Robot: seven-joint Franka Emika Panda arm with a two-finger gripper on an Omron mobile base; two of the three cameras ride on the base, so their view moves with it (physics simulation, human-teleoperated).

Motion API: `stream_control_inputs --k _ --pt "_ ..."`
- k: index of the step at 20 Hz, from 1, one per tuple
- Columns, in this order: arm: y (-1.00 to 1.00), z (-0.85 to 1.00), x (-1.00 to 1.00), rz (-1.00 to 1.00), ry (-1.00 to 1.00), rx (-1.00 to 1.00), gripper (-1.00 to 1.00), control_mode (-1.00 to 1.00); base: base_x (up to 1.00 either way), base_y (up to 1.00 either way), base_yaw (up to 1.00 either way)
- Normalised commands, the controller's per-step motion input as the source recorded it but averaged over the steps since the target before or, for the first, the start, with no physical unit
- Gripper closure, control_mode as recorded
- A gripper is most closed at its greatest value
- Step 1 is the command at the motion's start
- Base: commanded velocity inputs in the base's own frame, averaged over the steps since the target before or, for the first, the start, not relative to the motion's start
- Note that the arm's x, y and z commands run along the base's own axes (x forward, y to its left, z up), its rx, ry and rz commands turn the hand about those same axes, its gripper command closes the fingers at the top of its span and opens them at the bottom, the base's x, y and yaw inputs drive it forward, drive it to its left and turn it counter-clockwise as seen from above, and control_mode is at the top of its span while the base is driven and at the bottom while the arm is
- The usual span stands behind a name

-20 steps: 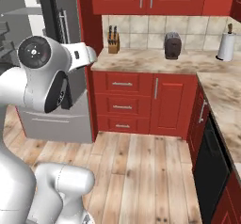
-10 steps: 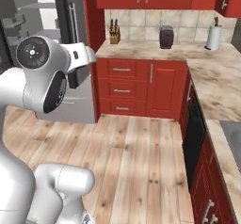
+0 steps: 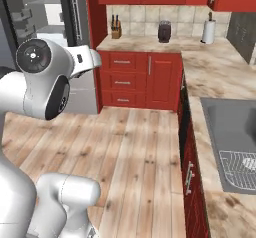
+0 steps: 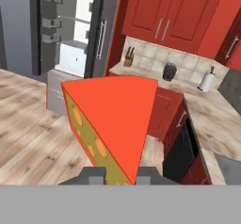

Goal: Take the cheese, steak, and lemon wedge from the fridge and place them on the plate on the dining counter to create an appetizer plate.

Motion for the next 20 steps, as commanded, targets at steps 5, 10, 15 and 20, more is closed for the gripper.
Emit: stream_control_inputs --k 5,10,15,20 --pt "0.00 0.00 0.00 0.00 0.00 0.00 1.00 1.00 -1.00 -0.77 0.00" --pt "0.00 0.00 0.00 0.00 0.00 0.00 1.00 1.00 -1.00 -0.72 0.00" --pt "0.00 0.00 0.00 0.00 0.00 0.00 1.00 1.00 -1.00 -0.54 0.00" --pt "0.00 0.00 0.00 0.00 0.00 0.00 1.00 1.00 -1.00 -0.35 0.00"
